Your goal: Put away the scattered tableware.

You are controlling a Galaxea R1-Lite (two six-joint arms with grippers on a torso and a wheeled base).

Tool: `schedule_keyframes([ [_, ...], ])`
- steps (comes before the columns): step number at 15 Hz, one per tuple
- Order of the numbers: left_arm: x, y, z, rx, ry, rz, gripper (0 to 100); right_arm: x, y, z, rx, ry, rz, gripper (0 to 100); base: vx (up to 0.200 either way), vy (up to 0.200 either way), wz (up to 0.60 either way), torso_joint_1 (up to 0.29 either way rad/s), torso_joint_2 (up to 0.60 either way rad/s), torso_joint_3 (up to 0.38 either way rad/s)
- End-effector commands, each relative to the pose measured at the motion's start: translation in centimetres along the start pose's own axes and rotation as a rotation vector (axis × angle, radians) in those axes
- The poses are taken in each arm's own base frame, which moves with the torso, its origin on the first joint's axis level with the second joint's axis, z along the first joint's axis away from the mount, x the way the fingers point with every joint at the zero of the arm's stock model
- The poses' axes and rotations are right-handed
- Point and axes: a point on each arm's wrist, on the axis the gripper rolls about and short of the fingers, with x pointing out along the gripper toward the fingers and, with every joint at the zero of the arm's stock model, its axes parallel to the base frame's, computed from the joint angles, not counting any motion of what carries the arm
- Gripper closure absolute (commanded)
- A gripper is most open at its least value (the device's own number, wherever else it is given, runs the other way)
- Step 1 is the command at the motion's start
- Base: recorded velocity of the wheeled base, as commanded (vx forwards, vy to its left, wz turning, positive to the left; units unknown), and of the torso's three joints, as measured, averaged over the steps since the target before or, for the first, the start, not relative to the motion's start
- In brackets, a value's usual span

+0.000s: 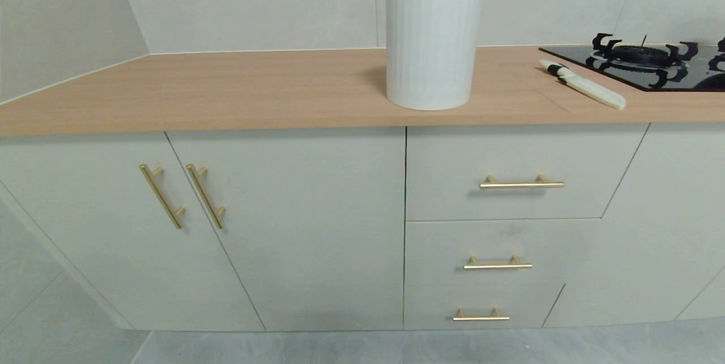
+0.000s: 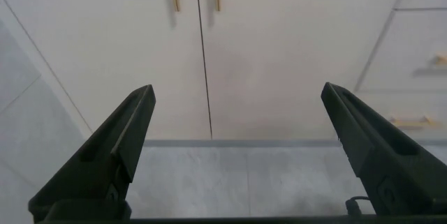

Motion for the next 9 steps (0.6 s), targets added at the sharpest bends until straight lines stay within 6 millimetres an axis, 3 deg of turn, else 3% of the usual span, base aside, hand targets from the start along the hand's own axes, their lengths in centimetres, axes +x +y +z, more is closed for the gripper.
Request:
schedule_keyframes([
  [1, 0.01, 0.0, 0.0, 0.0, 0.001, 0.0, 0, 0.01, 0.0, 0.0, 0.0, 0.002, 0.001, 0, 0.2, 0.0, 0.0, 0.002, 0.0, -0.007],
  [9, 0.01, 0.0, 0.0, 0.0, 0.001, 0.0, 0, 0.01, 0.0, 0.0, 0.0, 0.002, 0.001, 0, 0.2, 0.0, 0.0, 0.004, 0.0, -0.001],
])
